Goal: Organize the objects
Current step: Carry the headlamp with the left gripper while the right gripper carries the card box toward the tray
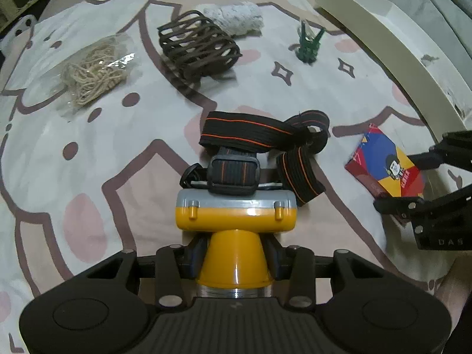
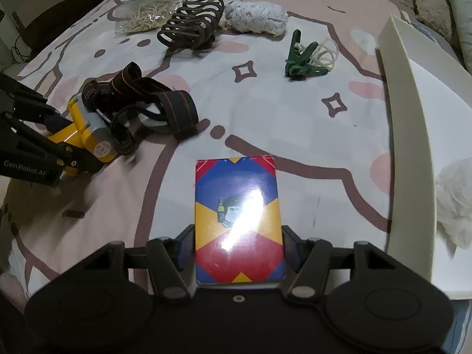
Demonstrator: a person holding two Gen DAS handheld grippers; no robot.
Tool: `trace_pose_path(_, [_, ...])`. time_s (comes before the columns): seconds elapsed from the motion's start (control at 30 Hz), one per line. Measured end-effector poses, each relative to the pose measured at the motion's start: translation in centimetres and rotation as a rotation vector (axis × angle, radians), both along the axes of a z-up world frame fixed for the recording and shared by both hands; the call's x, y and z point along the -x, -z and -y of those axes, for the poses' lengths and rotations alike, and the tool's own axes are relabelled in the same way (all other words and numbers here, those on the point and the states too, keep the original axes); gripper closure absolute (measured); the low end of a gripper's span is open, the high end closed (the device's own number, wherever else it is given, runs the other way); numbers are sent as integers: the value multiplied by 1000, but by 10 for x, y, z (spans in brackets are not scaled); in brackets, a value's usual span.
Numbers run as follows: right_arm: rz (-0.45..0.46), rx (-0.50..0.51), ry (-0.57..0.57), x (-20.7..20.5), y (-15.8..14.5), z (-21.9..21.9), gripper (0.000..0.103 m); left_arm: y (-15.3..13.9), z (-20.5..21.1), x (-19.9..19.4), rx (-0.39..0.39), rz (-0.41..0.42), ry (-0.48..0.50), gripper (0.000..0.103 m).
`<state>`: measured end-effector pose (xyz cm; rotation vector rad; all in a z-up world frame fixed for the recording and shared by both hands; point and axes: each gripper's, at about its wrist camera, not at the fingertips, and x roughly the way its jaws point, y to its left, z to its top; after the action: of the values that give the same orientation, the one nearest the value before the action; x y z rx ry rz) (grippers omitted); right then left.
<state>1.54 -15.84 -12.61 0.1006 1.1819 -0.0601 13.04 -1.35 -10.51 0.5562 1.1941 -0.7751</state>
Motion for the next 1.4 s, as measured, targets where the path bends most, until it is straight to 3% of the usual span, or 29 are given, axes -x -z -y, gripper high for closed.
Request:
trace_pose_path(0.13, [54,3,22,3,-7,3,43,-13,1,8,-4,125,-36,60])
trace_pose_path(0.37, [196,30,80,4,-37,14,43,-46,-2,4,131,217,-148,60])
trace_pose_path(0.67, [349,63,110,7,-74,15,43,-72,-7,6,248,273,-231,60])
trace_pose_path(1.0, [487,89,141,0,-125,20,43,-105,-7,8,316,348,-274,60])
trace_pose_path(1.17, [509,86,174,3,-136,34,43,-115,9,13,336,364,-258,60])
trace_pose_path(1.4, [491,111,230,17,-125,74,43,-121,49,25,370,349,-212,60])
